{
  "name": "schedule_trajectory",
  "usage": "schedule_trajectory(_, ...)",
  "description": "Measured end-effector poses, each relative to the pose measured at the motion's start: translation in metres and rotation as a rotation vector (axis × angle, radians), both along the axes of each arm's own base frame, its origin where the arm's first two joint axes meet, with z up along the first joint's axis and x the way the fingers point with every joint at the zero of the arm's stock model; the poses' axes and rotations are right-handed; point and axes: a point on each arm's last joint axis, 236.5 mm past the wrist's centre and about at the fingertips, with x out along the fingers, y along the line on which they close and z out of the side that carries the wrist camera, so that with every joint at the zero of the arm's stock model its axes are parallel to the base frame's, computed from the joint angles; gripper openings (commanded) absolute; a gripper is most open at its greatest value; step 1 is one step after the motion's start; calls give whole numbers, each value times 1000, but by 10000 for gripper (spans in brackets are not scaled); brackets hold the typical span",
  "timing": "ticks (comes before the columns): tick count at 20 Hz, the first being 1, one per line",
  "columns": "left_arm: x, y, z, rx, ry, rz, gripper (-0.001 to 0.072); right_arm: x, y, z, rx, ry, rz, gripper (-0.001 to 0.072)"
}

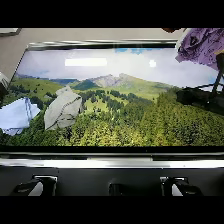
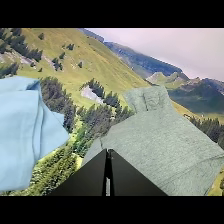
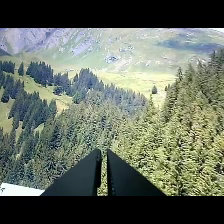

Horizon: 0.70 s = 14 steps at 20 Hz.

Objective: Fold the clothes and pants, and hang the long-sleeved shirts on hangers.

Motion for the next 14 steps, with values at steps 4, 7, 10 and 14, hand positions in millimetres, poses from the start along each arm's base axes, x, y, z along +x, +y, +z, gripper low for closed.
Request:
schedule_trajectory(4,1,0,1,1,-7,-1,19,0,0,0,0,0,0,88)
schedule_trajectory(7,3,0,4,2,-22,-2,197,0,0,0,0,0,0,85)
schedule_trajectory(10,7,-6,-5,-26,-1,-14,720,0,0,0,0,-1,-1,79)
schedule_trajectory(14,20,-20,-72,-71,222,-51,720,0,0,0,1,-1,0,79)
